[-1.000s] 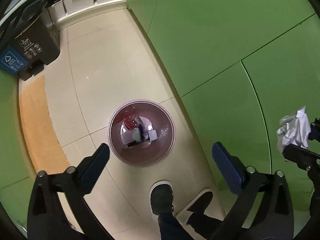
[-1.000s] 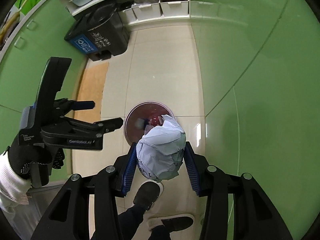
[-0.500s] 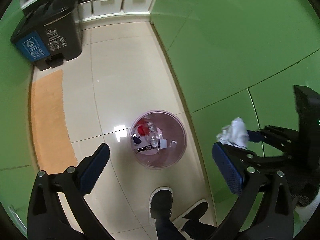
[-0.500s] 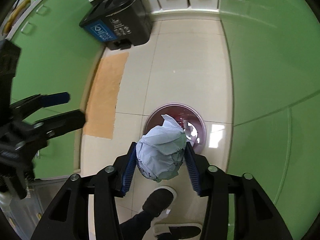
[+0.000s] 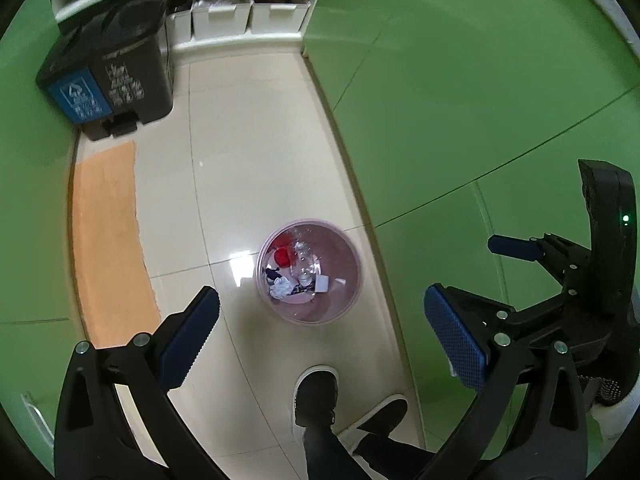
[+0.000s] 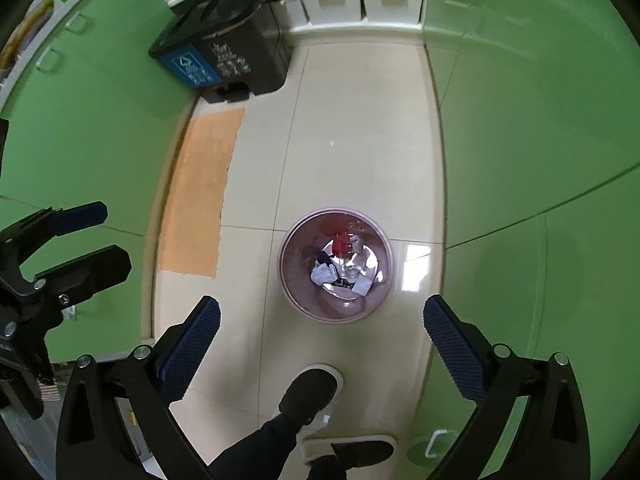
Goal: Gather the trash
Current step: 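Carry glove and paper to the pink bin and release them inside, then move both tools back over the counter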
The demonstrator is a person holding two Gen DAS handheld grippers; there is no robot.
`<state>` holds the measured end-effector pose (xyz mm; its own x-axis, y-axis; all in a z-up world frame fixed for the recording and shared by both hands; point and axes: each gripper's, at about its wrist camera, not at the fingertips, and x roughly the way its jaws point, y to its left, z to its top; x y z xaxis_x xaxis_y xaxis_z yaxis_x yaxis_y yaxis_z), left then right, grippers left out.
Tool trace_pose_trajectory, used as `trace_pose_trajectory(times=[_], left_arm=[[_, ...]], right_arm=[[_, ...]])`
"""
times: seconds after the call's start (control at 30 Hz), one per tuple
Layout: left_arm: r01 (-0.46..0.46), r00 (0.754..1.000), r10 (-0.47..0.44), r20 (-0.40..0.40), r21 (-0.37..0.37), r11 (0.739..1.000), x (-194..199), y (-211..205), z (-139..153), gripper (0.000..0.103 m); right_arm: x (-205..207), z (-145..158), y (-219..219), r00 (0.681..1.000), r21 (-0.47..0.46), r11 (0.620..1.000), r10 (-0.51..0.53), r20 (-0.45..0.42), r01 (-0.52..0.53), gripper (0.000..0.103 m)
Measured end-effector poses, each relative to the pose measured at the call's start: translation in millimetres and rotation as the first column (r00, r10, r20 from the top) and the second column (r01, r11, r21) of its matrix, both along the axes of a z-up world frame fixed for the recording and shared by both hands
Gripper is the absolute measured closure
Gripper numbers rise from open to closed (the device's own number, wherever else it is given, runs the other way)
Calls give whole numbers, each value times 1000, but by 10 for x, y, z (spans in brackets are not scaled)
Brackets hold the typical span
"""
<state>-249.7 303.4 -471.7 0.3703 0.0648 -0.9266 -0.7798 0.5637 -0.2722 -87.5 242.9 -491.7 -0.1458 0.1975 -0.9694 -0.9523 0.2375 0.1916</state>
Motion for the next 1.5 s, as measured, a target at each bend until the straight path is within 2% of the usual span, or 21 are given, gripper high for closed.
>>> trace_pose_trajectory(times=[0.1,0.23,0.4,0.57,0.73,0.8,0.93,1.13,1.2,1.3,1.4,1.5], left_arm=[[7,1000,-7,13,22,1000,31,-51,384,3],[27,999,-29,33,76,997,52,-154,1180,3],[50,996,-60,62,142,989,98,-304,2140,3],[109,987,-128,93,189,976,233,-479,2896,3],[191,963,-230,142,243,951,562,-740,3513,3],[232,946,-279,163,257,938,746,-853,3700,3],[316,908,-374,187,276,908,1145,-1126,3924,3],[440,839,-504,203,290,850,1754,-1550,4111,3],[475,818,-539,200,292,830,1963,-1679,4127,3],[506,800,-566,199,285,814,2175,-1837,4109,3],[527,788,-584,196,274,804,2401,-2009,4063,3],[538,784,-590,193,263,801,2528,-2120,4005,3]], right_arm=[[4,462,-92,1000,29,999,-14,11,14,6],[-16,1164,-261,999,79,996,-34,31,31,6],[6,2259,-611,996,170,983,-73,55,62,6],[217,3174,-1049,984,268,955,-158,81,131,6],[592,3862,-1606,944,349,906,-302,132,241,6],[730,4024,-1793,923,368,885,-356,145,284,6],[1041,4300,-2373,859,398,831,-483,171,388,6],[1426,4468,-3166,764,415,755,-617,189,507,6],[1527,4472,-3349,755,411,753,-625,199,514,6],[1614,4393,-3536,755,385,767,-617,224,513,6],[1737,4212,-3618,771,346,793,-592,237,502,6],[1821,3994,-3663,803,295,831,-543,246,471,6]])
